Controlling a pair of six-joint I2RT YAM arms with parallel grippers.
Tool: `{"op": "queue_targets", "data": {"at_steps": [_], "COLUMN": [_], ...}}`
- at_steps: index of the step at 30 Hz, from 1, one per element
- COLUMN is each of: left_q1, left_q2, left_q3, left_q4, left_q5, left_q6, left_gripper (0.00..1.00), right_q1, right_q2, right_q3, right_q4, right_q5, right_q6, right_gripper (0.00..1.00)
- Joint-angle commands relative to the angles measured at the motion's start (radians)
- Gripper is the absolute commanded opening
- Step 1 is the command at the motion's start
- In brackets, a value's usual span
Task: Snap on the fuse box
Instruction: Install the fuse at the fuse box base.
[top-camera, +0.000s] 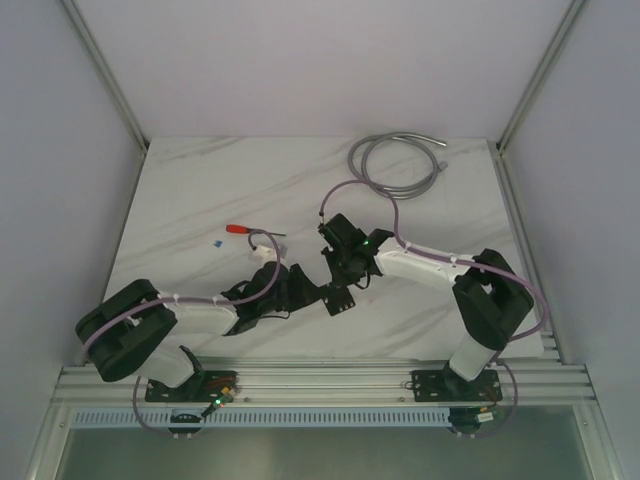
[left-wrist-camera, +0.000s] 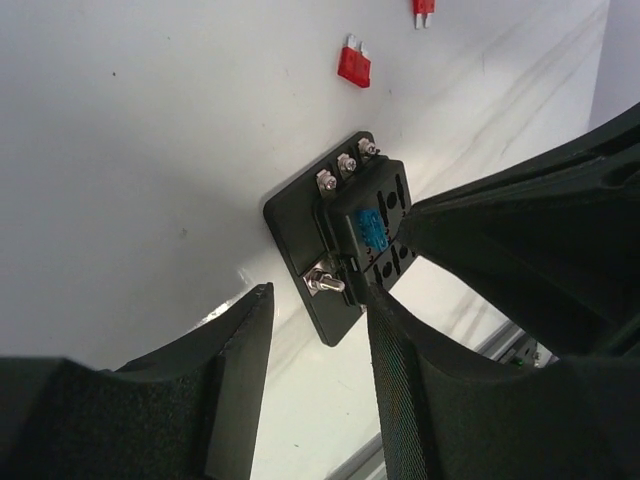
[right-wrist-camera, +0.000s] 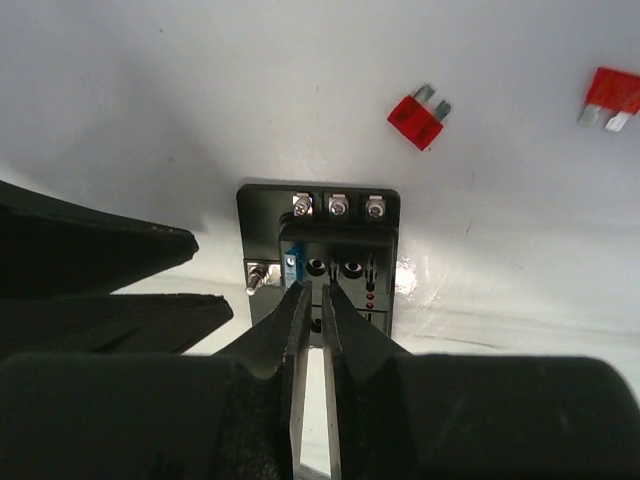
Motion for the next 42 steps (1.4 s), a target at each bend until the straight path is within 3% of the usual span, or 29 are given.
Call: {"op": "queue_targets", "data": {"at_steps": [1,10,19,36,42], "left_q1": [-0.003,0.000,0.014,0.024,0.025], "left_q2": [0.034,0.078,0.108,0.164,0.187], "left_q3": [0.043,0.109,0.144,0.180,0.180], "left_q4": [-0.025,-0.053,-0.069,-0.067,-0.061], "left_q5": [-0.011,-0.010,-0.007,0.006,0.026], "left_q6": [0.031,0.061,0.075,0.080,0.073], "left_gripper": [0.50,0.49,0.48,0.43,0.40], "right_q1": [-0.024,-0.129,-0.164,-0.168,-0.168], "right_q2": [-0.045,-0.182,-0.162,-0.072,-0.057], "right_q3": [-0.055,-0.225,-0.290,-0.290,-0.292], "right_q4": [0.075,0.249,0.357,0.383,0.370], "right_q5": [-0.102,-0.283,-0.386,-0.387,-0.384], "right_q6": [0.022,0.071,0.100,0.099,0.095], "right_gripper": [0.16,0.16,0.18,0.16,0.10]}}
